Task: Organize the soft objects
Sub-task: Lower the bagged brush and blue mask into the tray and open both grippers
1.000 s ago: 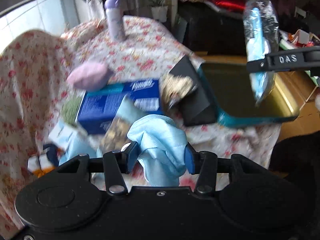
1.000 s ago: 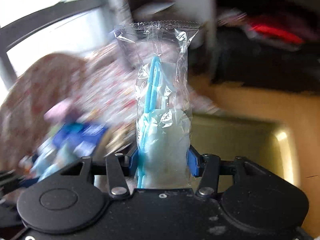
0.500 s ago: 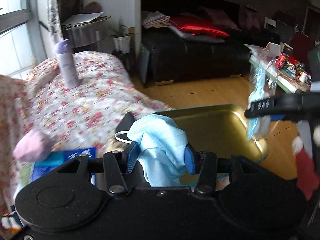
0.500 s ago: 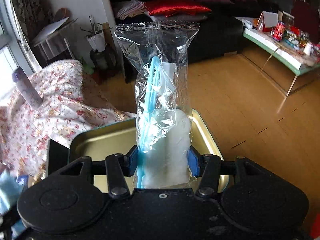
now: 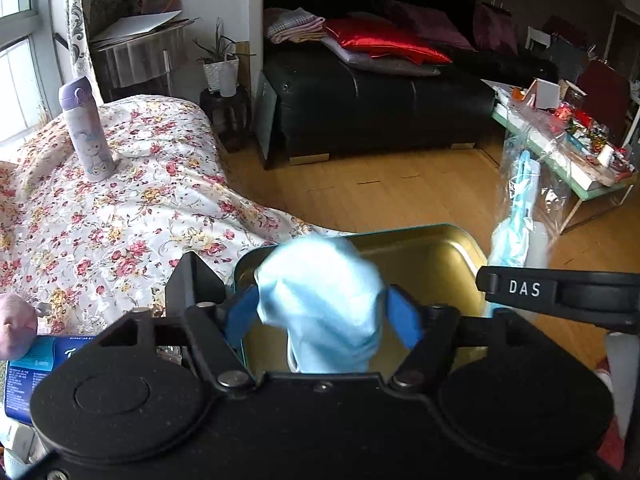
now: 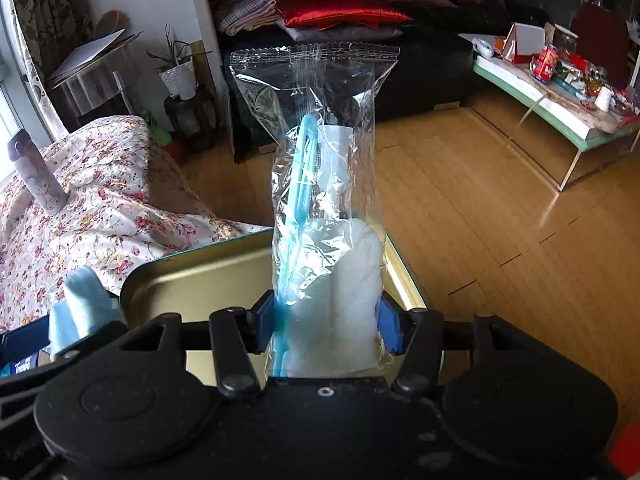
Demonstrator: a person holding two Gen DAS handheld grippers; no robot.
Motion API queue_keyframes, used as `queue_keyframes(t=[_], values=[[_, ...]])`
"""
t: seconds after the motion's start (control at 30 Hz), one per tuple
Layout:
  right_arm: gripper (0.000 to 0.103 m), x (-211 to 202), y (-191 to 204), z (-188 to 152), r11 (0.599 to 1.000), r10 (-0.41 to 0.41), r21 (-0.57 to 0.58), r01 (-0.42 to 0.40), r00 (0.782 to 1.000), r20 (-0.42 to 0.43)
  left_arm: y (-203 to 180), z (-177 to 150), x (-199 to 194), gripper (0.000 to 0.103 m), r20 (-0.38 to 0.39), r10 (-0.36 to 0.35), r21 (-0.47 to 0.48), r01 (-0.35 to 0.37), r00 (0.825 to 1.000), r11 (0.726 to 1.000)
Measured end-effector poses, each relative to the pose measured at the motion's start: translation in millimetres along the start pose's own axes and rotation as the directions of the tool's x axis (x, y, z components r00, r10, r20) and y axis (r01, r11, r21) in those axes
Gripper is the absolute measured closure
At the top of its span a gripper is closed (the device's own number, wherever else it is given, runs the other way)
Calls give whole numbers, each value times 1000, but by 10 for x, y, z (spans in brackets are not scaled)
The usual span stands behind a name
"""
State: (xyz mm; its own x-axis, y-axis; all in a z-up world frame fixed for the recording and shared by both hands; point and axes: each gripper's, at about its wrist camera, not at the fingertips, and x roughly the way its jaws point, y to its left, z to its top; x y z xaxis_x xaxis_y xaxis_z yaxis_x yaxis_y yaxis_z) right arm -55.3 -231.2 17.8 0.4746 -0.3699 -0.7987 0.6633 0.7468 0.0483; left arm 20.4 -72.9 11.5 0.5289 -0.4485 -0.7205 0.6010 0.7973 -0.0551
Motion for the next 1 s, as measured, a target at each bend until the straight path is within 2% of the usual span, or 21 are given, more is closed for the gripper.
queue_keyframes(t=[0.03, 0.13, 0.27, 0.3, 0.33, 0.4, 0.43, 0.83, 1.0], values=[[51, 6, 6, -1, 1000, 0, -1, 0, 1000, -1, -7, 0, 8, 26, -1, 9, 0, -9, 1000, 1000], [51, 7, 21, -4, 1000, 2, -2, -2, 1000, 1, 9, -9, 23, 20, -10, 23, -20, -24, 1000, 1000], [49, 14, 27, -5, 1000, -3, -2, 3, 1000, -4, 68, 5, 32, 20, -33, 31, -55, -33, 999, 998], [46, 24, 31, -7, 1000, -8, -4, 8, 1000, -8, 81, 4, 29, 20, -36, 36, -61, -39, 999, 997], [33, 38, 34, -7, 1000, -15, -4, 15, 1000, -15, 94, 2, 24, 20, -39, 41, -65, -44, 998, 997], [19, 46, 38, 0, 999, -36, -2, 36, 999, -14, 128, -13, -9, 19, -40, 49, -72, -52, 998, 996], [16, 36, 39, 4, 999, -42, -2, 42, 999, -5, 139, -22, -17, 19, -40, 53, -74, -56, 998, 996], [10, 39, 50, -3, 999, -42, 3, 42, 999, 0, 394, -171, -245, 18, -53, 103, -97, -107, 993, 990], [10, 56, 77, -12, 999, -37, -14, 37, 999, -10, 647, -240, -468, 17, -47, 156, -117, -160, 987, 980]])
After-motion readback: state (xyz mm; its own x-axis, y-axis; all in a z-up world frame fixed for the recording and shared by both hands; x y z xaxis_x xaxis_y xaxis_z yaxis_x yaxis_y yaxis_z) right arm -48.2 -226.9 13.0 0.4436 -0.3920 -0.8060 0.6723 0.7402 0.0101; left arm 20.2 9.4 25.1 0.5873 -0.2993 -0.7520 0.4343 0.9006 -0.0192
